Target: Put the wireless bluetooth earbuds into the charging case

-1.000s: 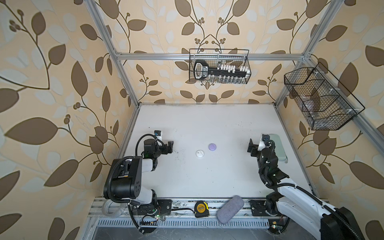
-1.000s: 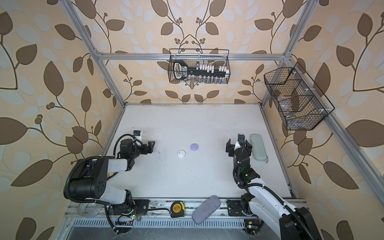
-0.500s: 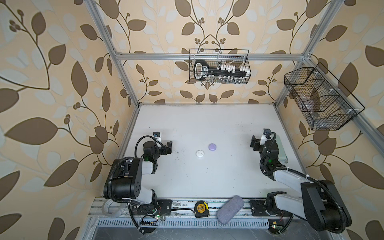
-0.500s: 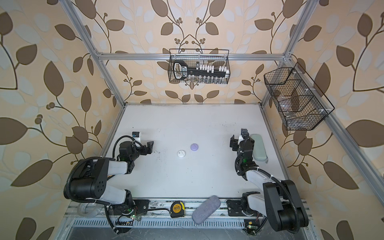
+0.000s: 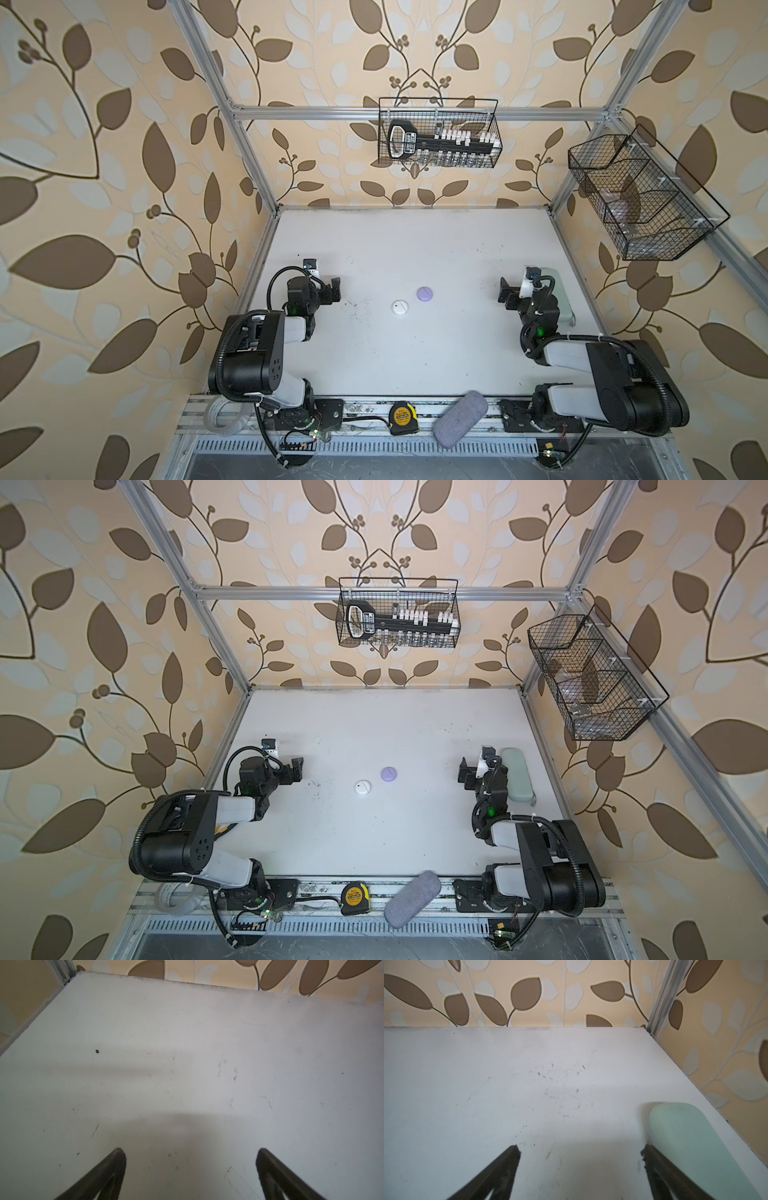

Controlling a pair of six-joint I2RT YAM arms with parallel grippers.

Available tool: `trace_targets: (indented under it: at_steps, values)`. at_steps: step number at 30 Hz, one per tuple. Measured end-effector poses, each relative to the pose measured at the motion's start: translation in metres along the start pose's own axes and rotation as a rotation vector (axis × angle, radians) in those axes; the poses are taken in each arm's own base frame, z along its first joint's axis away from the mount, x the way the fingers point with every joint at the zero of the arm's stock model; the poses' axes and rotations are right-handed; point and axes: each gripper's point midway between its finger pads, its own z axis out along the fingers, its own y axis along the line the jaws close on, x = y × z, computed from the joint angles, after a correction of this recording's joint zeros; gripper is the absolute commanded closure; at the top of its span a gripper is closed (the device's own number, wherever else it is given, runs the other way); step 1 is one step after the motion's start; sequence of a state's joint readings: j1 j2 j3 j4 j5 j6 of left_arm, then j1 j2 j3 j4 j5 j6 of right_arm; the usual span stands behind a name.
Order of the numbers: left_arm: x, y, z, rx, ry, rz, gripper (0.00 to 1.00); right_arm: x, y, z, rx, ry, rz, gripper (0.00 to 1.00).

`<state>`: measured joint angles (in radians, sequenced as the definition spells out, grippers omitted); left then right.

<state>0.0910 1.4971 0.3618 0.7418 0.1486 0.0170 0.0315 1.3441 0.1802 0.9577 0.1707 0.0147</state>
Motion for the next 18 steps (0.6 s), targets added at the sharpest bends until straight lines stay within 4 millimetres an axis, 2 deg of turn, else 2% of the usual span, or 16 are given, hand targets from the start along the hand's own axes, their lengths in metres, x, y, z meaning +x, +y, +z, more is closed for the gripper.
trace_targets:
  at_steps: [18]
  values:
    - [0.005, 0.018, 0.0, -0.104, 0.022, -0.046, 0.01, -0.003, 0.003, 0.0, -0.019, -0.012, 0.006, 0.0]
